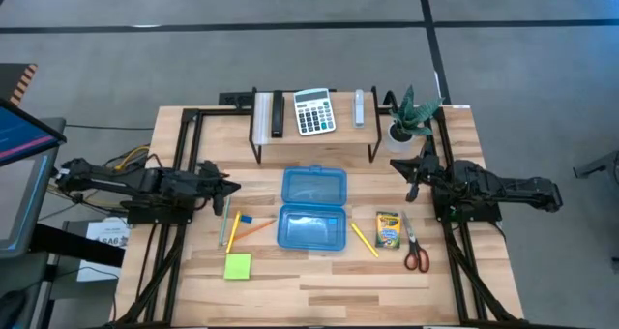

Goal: Pack school essentials
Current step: Put the left yellow pen into the blue supply box

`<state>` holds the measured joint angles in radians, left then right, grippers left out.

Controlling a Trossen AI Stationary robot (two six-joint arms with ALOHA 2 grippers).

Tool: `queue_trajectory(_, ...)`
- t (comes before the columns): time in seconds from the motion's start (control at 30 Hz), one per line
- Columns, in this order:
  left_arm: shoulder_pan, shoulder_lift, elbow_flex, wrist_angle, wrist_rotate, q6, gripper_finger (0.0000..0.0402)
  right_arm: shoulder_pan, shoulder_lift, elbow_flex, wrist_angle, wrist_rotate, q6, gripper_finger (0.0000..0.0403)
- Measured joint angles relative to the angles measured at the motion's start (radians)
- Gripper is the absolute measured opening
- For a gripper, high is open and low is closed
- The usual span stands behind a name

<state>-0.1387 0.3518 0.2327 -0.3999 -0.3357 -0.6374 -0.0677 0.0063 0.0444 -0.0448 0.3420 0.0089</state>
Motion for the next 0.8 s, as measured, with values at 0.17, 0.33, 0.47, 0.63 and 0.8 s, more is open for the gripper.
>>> queue_trajectory(0.17, -0.051, 0.118, 0.089, -0.007, -0.027, -0.041, 0.0000, 0.000, 0.000, 0.000, 0.000, 0.000, 0.000, 0.0049)
queue_trajectory(0.33, -0.102, 0.236, 0.202, -0.083, -0.071, -0.032, 0.0000, 0.000, 0.000, 0.000, 0.000, 0.000, 0.000, 0.0049)
queue_trajectory(0.47, -0.142, 0.311, 0.294, -0.208, -0.075, -0.099, 0.0000, 0.000, 0.000, 0.000, 0.000, 0.000, 0.000, 0.0049)
queue_trajectory(0.63, -0.213, 0.378, 0.336, -0.317, -0.078, -0.218, 0.0000, 0.000, 0.000, 0.000, 0.000, 0.000, 0.000, 0.0049)
queue_trajectory(0.8, -0.309, 0.428, 0.336, -0.358, -0.084, -0.347, 0.0000, 0.000, 0.000, 0.000, 0.000, 0.000, 0.000, 0.0049)
